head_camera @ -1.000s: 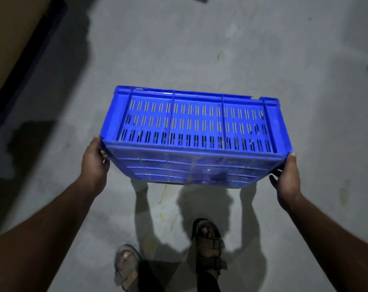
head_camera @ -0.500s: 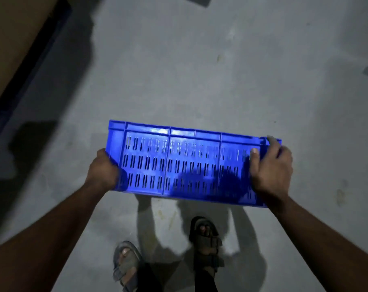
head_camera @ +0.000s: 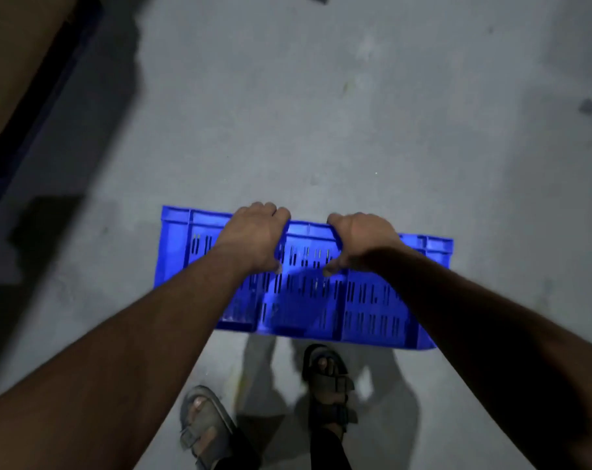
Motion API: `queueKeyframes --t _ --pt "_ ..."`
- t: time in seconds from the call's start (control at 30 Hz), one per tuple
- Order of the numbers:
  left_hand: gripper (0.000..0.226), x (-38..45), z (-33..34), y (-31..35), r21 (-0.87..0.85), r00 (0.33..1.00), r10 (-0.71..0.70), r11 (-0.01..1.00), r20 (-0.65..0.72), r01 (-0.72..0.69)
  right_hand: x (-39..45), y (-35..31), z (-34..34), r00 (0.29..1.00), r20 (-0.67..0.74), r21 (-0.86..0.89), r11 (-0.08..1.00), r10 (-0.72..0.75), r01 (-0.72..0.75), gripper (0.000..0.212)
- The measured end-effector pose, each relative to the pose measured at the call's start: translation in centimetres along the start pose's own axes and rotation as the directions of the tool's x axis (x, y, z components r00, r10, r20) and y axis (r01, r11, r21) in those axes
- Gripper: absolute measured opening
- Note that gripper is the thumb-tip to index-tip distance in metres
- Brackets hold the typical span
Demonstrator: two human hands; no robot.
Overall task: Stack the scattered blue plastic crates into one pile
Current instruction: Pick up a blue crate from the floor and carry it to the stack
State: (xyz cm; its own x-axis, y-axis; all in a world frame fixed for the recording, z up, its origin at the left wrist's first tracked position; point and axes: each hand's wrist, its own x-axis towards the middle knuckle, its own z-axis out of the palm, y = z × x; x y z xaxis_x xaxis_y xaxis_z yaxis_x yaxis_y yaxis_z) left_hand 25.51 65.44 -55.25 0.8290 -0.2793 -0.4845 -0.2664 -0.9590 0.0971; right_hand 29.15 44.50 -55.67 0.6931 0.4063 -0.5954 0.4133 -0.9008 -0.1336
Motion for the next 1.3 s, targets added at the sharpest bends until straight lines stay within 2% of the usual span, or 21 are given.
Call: queueKeyframes --t 0.07,0.13,0.23,0.3,0.37,0.4,0.47,0.6,0.7,0.77,0.8,0.83,0.9,0.97,1.07,1.1,1.17,1.23,1.3 --pt "0.079 -1.1 -0.1 0.2 -0.065 0.996 0.018 0.998 0.083 -0.013 -0.9 -0.2 0.3 0.999 0.054 0.049 0.999 -0.007 0.004 0.080" --pt "0.073 -2.5 -0.1 0.7 -0.051 0.996 0.006 0.999 0.094 -0.001 -1.9 -0.4 0.6 0.997 0.058 0.091 0.995 -0.045 0.040 0.069" --pt "0.062 -4.3 0.2 1.5 0.008 1.000 -0.018 1.000 0.012 0.018 -3.9 -0.9 1.1 0.996 -0.042 0.070 0.994 -0.084 0.087 0.048" --pt "0.058 -5.6 1.0 2.0 0.059 0.996 0.015 0.998 -0.090 -0.010 -5.3 -1.4 2.1 0.989 -0.121 0.019 0.996 -0.082 0.085 0.045" --pt "0.059 -6.7 2.5 2.3 0.104 0.995 0.051 0.994 -0.084 -0.043 -6.3 -2.3 3.6 0.973 -0.202 -0.015 0.994 -0.113 0.112 0.040" --pt "0.056 -7.0 3.6 2.5 0.101 0.993 0.058 0.994 -0.105 -0.047 -6.5 -2.7 4.8 0.967 -0.208 -0.052 0.989 -0.148 0.140 0.036" --pt "0.049 -7.1 6.0 2.9 0.068 0.991 0.054 0.997 -0.123 -0.046 -6.7 -3.4 7.2 0.974 -0.135 -0.142 0.977 -0.179 0.160 0.032" --pt "0.027 -6.3 9.2 4.0 0.025 0.999 0.040 0.999 -0.011 -0.040 -5.0 -3.7 11.9 0.980 -0.027 -0.287 0.941 -0.196 0.180 0.026" --pt "0.033 -5.9 12.1 5.1 0.026 0.994 0.016 0.999 0.111 -0.019 -3.6 -3.6 15.0 0.962 -0.100 -0.296 0.931 -0.253 0.214 0.006" --pt "0.036 -6.3 14.2 5.6 0.007 0.990 -0.012 1.000 0.138 0.012 -3.5 -3.8 18.2 0.940 -0.178 -0.309 0.923 -0.292 0.228 0.029" --pt "0.037 -6.5 15.2 5.7 0.005 0.989 -0.019 1.000 0.149 0.018 -3.8 -3.9 19.4 0.926 -0.225 -0.338 0.916 -0.302 0.216 0.033" --pt "0.038 -6.9 16.0 5.7 0.023 0.985 -0.014 1.000 0.171 0.010 -4.1 -4.0 20.4 0.913 -0.264 -0.354 0.912 -0.310 0.207 0.033" --pt "0.038 -7.6 16.8 5.9 0.060 0.979 0.003 0.998 0.206 -0.015 -4.7 -4.0 22.7 0.925 -0.230 -0.312 0.923 -0.302 0.224 0.029" --pt "0.039 -7.9 16.7 5.6 0.047 0.974 0.012 0.999 0.225 -0.023 -5.4 -4.1 22.7 0.956 -0.155 -0.210 0.954 -0.247 0.213 0.022" --pt "0.034 -7.9 16.2 4.2 -0.089 0.965 -0.033 0.994 0.260 0.058 -6.5 -3.2 22.3 0.981 -0.125 0.030 0.987 -0.151 0.156 0.035" --pt "0.029 -8.0 16.2 3.5 -0.182 0.967 -0.088 0.974 0.240 0.134 -6.8 -2.8 21.9 0.983 -0.140 0.126 0.983 -0.119 0.137 0.043" --pt "0.031 -8.2 15.6 1.7 -0.399 0.951 -0.281 0.863 0.128 0.309 -6.8 -1.3 20.9 0.978 -0.205 0.260 0.965 0.021 0.034 0.056" --pt "0.046 -7.8 14.6 -0.8 -0.541 0.859 -0.512 0.718 0.013 0.437 -6.0 0.9 19.2 0.921 -0.290 0.426 0.897 0.261 -0.120 0.057" --pt "0.058 -6.8 14.3 -4.2 -0.564 0.748 -0.663 0.615 0.009 0.551 -4.9 3.3 16.7 0.800 -0.301 0.633 0.736 0.520 -0.240 0.059"
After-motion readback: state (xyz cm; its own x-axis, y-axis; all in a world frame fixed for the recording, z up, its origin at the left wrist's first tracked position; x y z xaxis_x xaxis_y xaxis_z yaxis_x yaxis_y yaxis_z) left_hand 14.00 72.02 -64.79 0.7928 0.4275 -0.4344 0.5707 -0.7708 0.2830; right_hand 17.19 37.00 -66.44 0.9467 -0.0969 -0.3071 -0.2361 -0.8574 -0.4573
